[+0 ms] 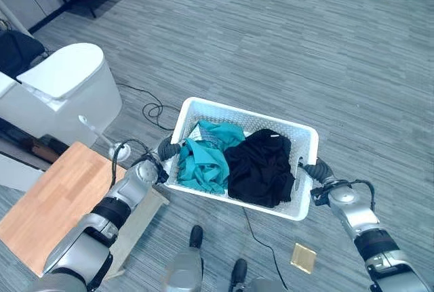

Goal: Grab the laundry basket,head to the washer,open it,put in the laundry and shut it.

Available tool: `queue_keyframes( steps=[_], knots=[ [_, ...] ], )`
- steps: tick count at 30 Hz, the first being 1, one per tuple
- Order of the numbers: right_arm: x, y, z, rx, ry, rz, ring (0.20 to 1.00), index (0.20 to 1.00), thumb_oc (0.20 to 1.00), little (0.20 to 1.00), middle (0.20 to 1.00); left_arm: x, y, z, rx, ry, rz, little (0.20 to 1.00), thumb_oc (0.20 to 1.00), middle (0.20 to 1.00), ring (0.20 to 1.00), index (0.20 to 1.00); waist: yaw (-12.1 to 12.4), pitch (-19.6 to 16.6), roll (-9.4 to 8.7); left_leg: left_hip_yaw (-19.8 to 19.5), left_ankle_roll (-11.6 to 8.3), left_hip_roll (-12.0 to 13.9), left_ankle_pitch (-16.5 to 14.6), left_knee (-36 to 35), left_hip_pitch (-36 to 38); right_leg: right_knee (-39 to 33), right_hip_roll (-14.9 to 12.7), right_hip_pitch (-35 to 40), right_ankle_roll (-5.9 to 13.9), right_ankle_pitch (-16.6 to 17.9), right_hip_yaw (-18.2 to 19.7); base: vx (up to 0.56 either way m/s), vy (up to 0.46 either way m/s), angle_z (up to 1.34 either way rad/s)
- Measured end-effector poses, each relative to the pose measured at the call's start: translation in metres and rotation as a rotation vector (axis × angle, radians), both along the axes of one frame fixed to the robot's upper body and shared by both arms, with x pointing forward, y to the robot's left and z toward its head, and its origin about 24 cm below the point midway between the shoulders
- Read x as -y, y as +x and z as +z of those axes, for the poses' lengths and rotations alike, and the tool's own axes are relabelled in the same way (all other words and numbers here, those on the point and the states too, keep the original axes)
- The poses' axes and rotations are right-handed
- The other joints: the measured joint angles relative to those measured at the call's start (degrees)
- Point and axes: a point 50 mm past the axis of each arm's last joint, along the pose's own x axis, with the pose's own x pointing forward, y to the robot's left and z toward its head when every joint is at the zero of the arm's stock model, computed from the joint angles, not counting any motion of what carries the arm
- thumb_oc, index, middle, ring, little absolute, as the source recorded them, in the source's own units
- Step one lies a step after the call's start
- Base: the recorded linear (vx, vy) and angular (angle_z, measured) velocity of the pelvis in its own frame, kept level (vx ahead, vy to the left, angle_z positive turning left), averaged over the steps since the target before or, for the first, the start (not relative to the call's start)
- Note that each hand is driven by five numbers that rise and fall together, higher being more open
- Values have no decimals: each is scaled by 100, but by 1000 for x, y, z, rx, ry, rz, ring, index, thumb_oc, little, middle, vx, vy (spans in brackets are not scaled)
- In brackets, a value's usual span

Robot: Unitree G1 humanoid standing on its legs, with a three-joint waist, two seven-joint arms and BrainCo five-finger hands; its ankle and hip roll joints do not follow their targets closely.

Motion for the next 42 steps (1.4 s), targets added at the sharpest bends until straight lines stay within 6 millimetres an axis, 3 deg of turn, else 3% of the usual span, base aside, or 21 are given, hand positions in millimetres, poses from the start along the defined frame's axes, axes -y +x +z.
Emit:
queue_keyframes(
  steps=[3,5,10,14,15,16,17,18,19,21,22,25,27,28,30,31,32,33,36,38,42],
  knots=[
    [0,-1,2,9,5,-1,200,200,200,200,200,0,-1,-1,-5,1,0,200,200,200,200,200,-34,131,-120,228,-183,67,89,1097,-684,121,5,-18,-235,-107,28,172,-46,1],
    [-1,-2,3,16,5,3,200,200,200,200,200,-1,-1,-2,-7,1,1,200,200,200,200,200,69,160,-160,379,4,37,-71,648,-813,154,22,-103,-328,-58,203,302,15,-40],
    [-11,4,4,6,-1,53,200,200,200,200,200,-13,-5,-9,-41,-38,48,200,200,200,200,200,346,219,-19,508,-1,65,-55,-909,-1012,9,309,87,-466,-25,963,469,58,-87],
    [-18,2,-3,-25,-9,79,200,200,200,200,200,-21,-14,-23,-82,-46,73,200,200,200,200,200,340,212,-37,1504,56,160,-84,-506,-1149,-27,291,778,-356,-550,1154,578,205,-28],
    [-21,4,-1,-20,-3,86,200,200,200,200,200,-24,-17,-21,-69,-75,88,200,200,200,200,200,391,177,-79,1939,257,256,-219,-182,-1102,14,239,976,-287,-838,1311,619,231,-72],
    [-31,2,-7,-27,20,98,200,200,200,200,200,-34,-24,-27,-77,-88,121,200,200,200,200,200,583,43,-281,1858,545,97,-468,197,-893,351,-22,998,-162,-1135,1421,811,318,-88],
    [-40,-6,-14,-35,40,113,200,200,200,200,200,-42,-30,-32,-96,-85,149,200,200,200,200,200,583,-145,-358,1876,1055,-83,-349,61,-574,1406,-209,698,363,-1441,1100,549,244,-75],
    [-40,-8,-16,-39,44,113,200,200,200,200,200,-43,-29,-29,-84,-90,153,200,200,200,200,200,552,-198,-408,1878,1175,-179,-369,-69,-423,2004,-400,452,658,-1452,878,899,404,-5],
    [-41,-16,-16,-31,56,115,200,200,200,200,200,-42,-26,-24,-66,-97,146,200,200,200,200,200,382,-202,-419,1868,1177,-445,-699,16,-247,3489,-535,-53,1262,-910,940,706,310,45],
    [-41,-18,-17,-26,63,105,200,200,200,200,200,-41,-25,-22,-64,-110,150,200,200,200,200,200,107,-210,-463,1527,1365,-773,-1083,76,99,5539,-921,-909,1262,-232,1050,624,248,82],
    [-37,-18,-14,-17,66,89,200,200,200,200,200,-36,-22,-21,-62,-119,147,200,200,200,200,200,-49,-197,-271,1238,1471,-874,-1296,-42,497,6235,-1017,-1537,978,-465,909,376,128,88],
    [-31,-16,-10,-8,46,85,200,200,200,200,200,-25,-8,-4,-14,-144,136,200,200,200,200,200,-271,-200,104,604,1531,-708,-1382,-420,1207,5650,-917,-2856,665,-786,533,429,14,84],
    [-23,-16,-8,0,41,58,200,200,200,200,200,-14,3,2,-9,-137,117,200,200,200,200,200,-584,-129,357,-26,1235,-459,-1582,-494,1639,3867,-752,-3057,606,-645,439,465,-82,155],
    [-21,-18,-9,-8,36,53,200,200,200,200,200,-12,3,3,-10,-132,108,200,200,200,200,200,-657,-164,236,81,1014,-531,-1676,-328,1739,3073,-860,-3065,478,-224,388,515,-114,116],
    [-18,-24,-14,-29,32,51,200,200,200,200,200,-9,-1,-6,-36,-131,101,200,200,200,200,200,-771,-492,120,222,887,-410,-2307,-229,1943,2000,-1039,-3326,621,57,431,509,-119,96],
    [-17,-27,-17,-38,35,47,200,200,200,200,200,-8,-1,-8,-42,-134,99,200,200,200,200,200,-789,-624,-29,186,631,-408,-2433,-420,2189,1758,-1197,-3448,730,108,457,749,-187,95],
    [-16,-25,-16,-37,35,42,200,200,200,200,200,-8,-3,-15,-65,-119,104,200,200,200,200,200,-728,-683,58,79,365,-197,-2638,-677,2640,1572,-1117,-3372,736,415,367,554,-131,62],
    [-15,-21,-14,-29,41,30,200,200,200,200,200,-7,-3,-19,-83,-107,110,200,200,200,200,200,-720,-680,234,65,223,-19,-2762,-556,2681,1833,-1001,-3361,790,460,168,545,-153,19],
    [-12,-21,-18,-44,46,16,200,200,200,200,200,-4,-4,-25,-103,-110,112,200,200,200,200,200,-811,-664,256,114,113,-510,-2712,-366,2705,2387,-909,-3285,451,549,43,514,-175,9],
    [-11,-27,-25,-71,58,6,200,200,200,200,200,-1,-2,-21,-89,-97,98,200,200,200,200,200,-929,-597,162,588,120,-386,-2496,-137,2837,2943,-890,-3123,137,36,-277,509,-201,31],
    [-7,-24,-18,-50,52,6,200,200,200,200,200,1,-2,-20,-84,-94,83,200,200,200,200,200,-1108,-554,104,84,-392,-150,-1964,888,2731,3045,-606,-2504,-232,-569,-341,541,-295,3]
  ],
)
